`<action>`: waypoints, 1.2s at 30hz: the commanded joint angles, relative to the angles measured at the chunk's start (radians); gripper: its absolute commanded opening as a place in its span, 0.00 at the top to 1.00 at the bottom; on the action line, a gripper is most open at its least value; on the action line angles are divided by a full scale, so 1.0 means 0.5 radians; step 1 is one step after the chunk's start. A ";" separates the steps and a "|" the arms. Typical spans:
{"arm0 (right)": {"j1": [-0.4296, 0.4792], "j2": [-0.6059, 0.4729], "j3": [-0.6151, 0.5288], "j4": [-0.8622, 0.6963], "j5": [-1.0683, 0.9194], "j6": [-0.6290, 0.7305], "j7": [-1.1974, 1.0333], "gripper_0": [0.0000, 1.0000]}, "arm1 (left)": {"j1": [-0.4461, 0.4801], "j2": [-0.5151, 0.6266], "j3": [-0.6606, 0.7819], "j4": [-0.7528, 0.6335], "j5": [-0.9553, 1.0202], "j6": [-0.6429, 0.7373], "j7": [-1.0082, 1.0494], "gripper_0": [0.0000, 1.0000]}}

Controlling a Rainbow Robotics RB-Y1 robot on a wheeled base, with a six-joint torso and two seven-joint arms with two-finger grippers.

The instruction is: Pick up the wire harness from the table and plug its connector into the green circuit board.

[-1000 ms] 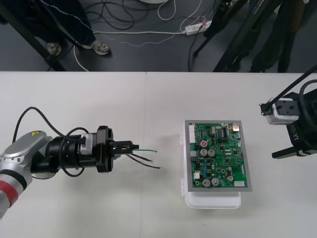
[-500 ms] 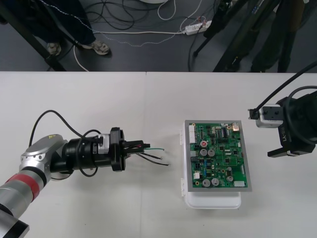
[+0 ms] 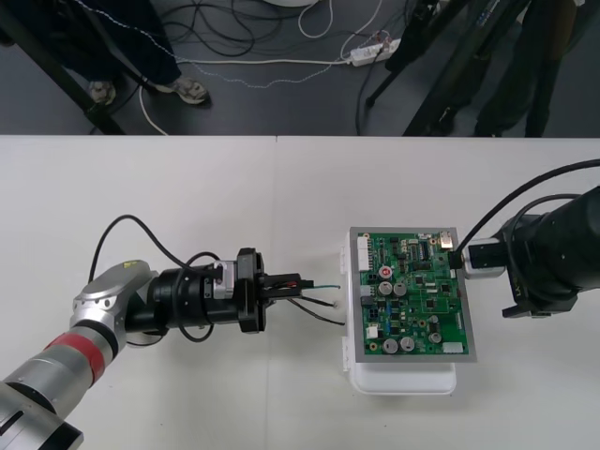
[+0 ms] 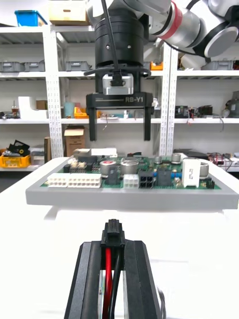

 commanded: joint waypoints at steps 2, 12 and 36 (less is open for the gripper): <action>-0.047 0.100 0.093 -0.066 0.145 -0.011 -0.004 0.00 | -0.080 -0.077 -0.091 -0.005 0.015 -0.126 -0.097 1.00; -0.047 0.128 0.216 -0.063 0.316 -0.011 -0.016 0.00 | -0.110 -0.080 -0.164 -0.008 0.021 -0.126 -0.033 1.00; -0.047 0.250 0.305 0.005 0.439 0.035 -0.047 0.00 | -0.126 -0.200 -0.189 -0.005 0.018 -0.126 0.081 1.00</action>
